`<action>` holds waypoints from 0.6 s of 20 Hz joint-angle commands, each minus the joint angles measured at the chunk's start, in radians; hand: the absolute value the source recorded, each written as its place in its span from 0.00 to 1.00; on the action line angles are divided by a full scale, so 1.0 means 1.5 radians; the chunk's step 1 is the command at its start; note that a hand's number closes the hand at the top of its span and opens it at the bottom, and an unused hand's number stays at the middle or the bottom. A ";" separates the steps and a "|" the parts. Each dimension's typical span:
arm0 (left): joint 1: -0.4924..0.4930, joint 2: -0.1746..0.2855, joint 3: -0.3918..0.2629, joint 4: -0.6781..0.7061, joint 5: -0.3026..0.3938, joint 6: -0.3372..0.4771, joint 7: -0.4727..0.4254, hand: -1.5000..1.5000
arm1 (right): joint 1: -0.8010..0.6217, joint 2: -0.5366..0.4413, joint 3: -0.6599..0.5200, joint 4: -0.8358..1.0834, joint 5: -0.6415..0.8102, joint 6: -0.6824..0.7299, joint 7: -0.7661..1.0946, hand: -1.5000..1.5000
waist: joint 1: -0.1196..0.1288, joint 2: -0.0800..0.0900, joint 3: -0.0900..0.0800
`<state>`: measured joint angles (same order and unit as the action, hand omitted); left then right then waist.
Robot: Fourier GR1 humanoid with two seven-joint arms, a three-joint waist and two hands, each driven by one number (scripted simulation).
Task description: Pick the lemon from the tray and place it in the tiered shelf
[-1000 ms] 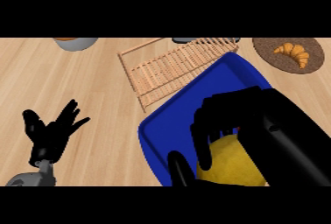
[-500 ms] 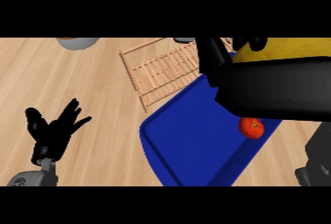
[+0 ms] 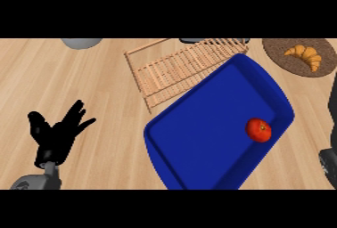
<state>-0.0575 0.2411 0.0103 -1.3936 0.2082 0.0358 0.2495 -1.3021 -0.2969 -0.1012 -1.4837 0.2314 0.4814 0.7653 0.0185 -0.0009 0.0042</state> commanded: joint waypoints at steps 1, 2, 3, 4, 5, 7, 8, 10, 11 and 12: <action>0.000 -0.009 -0.006 0.038 -0.017 0.008 0.009 0.50 | -0.029 -0.019 -0.004 0.101 0.006 0.016 -0.071 1.00 | -0.003 0.004 -0.003; 0.014 0.019 0.004 -0.008 0.013 -0.024 0.051 0.50 | -0.037 -0.028 0.001 0.121 0.014 0.024 -0.084 1.00 | 0.001 0.003 -0.003; 0.004 -0.012 -0.013 0.016 -0.013 0.011 0.039 0.50 | -0.001 -0.028 0.016 0.129 0.036 0.016 -0.134 1.00 | -0.001 0.005 -0.003; 0.015 -0.034 -0.025 0.037 -0.030 0.021 0.004 0.50 | -0.037 -0.026 0.015 0.146 0.030 0.023 -0.113 1.00 | -0.002 0.004 -0.004; 0.003 0.003 -0.010 0.009 -0.022 0.006 0.041 0.50 | -0.048 -0.019 0.030 0.180 0.052 0.010 -0.144 1.00 | 0.003 0.005 -0.003; -0.014 0.001 0.000 0.039 -0.010 -0.010 0.024 0.50 | -0.066 -0.013 0.037 0.236 0.078 -0.015 -0.190 1.00 | 0.005 0.007 -0.004; -0.001 0.004 0.006 0.009 -0.004 0.000 0.050 0.50 | -0.075 -0.029 0.028 0.269 0.085 -0.015 -0.212 1.00 | 0.008 0.006 -0.003; -0.011 -0.028 -0.011 0.054 -0.032 0.015 0.001 0.50 | -0.048 -0.009 0.051 0.251 0.102 -0.031 -0.230 1.00 | -0.003 0.004 -0.004; -0.015 -0.017 -0.012 0.034 -0.028 0.011 0.029 0.50 | -0.052 -0.024 0.052 0.304 0.129 -0.054 -0.284 1.00 | 0.005 0.008 -0.003; 0.001 -0.001 0.017 0.059 -0.011 -0.015 -0.014 0.50 | -0.057 -0.020 0.047 0.321 0.130 -0.065 -0.298 1.00 | 0.005 0.007 -0.004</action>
<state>-0.0746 0.2355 0.0224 -1.3791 0.1898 0.0381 0.2517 -1.3799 -0.3291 -0.0446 -1.1088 0.3698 0.4403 0.4316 0.0248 0.0034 0.0053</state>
